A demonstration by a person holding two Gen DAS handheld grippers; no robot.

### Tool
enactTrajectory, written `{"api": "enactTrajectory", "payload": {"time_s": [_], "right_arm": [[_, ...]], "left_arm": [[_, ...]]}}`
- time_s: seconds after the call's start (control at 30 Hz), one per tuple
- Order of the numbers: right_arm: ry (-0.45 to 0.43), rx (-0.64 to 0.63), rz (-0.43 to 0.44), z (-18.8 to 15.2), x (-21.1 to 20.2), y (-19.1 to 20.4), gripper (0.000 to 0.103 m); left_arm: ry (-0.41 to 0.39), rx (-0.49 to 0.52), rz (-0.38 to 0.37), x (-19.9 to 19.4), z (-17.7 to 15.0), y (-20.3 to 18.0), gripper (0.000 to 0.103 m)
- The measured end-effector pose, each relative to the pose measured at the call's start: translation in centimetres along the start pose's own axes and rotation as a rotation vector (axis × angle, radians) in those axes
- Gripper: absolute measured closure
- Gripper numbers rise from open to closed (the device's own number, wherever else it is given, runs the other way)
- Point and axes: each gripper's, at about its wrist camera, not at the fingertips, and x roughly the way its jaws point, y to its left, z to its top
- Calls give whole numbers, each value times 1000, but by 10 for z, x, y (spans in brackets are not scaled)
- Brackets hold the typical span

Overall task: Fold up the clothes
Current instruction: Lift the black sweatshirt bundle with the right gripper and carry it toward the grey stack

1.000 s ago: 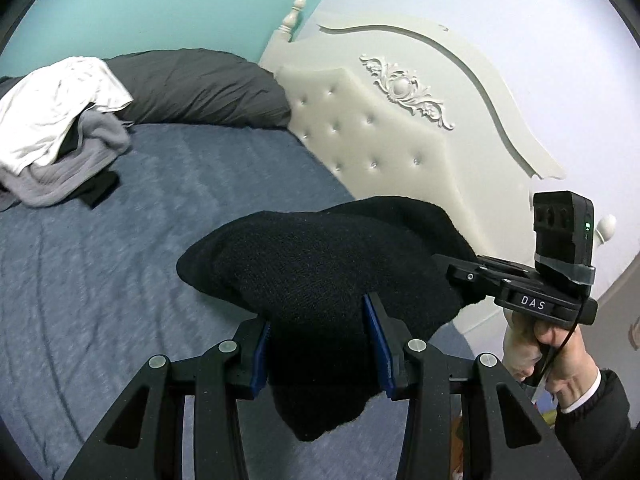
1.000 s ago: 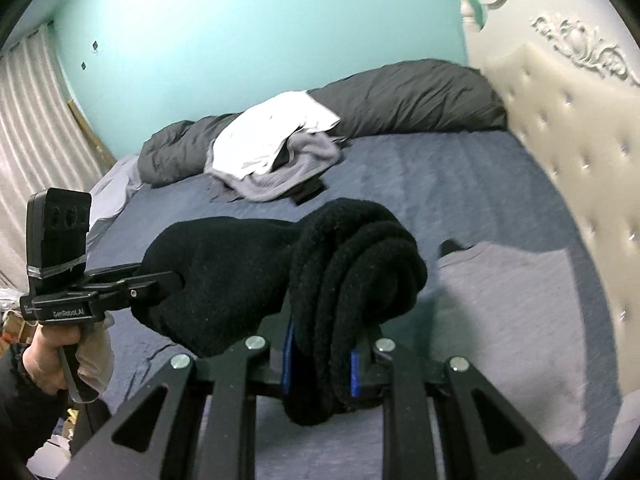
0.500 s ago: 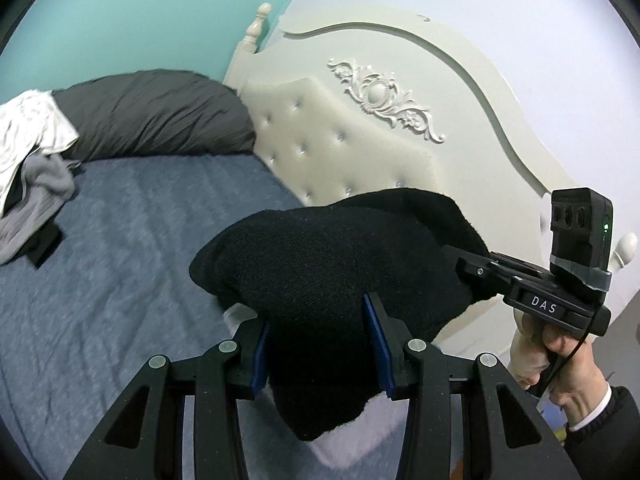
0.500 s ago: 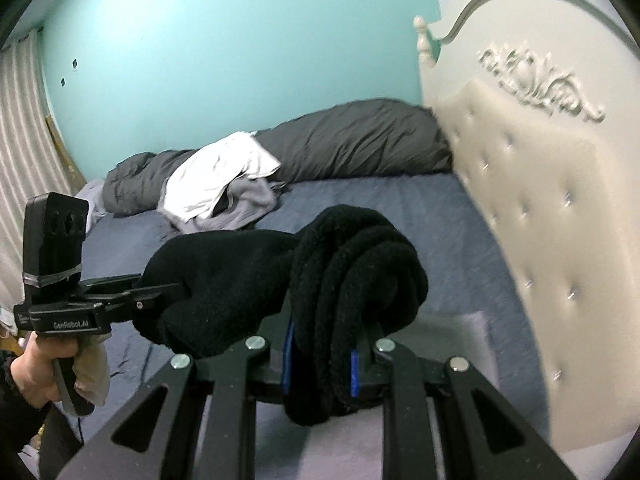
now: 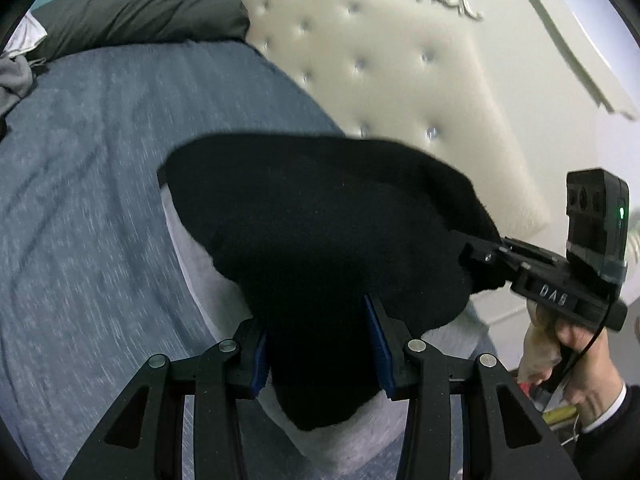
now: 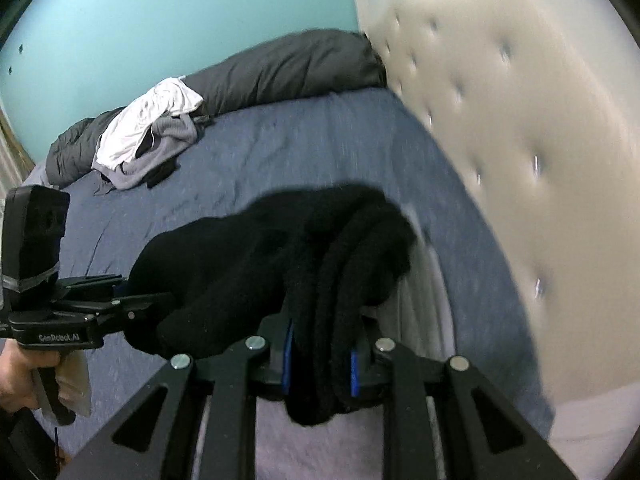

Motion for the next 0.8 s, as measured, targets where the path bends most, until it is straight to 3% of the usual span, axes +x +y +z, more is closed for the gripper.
{"api": "enactTrajectory", "payload": {"time_s": [0.33,0.57,0.67,0.8], "right_arm": [[80,82,53,-3,-18,-17,84],[218,215,118,-3,-25,-35,84],[263,218,107,-14,-18,-35,84],[246,153,69,-33,-12,-29,81]], "left_arm": [[62,-60,-51,-12,1,-17,58],[187,-126,-96,-11,-7,-21,58],[226,-164,-92,0,-23,-12,58],[219,-144,-63,-1,-36,-8,52]]}}
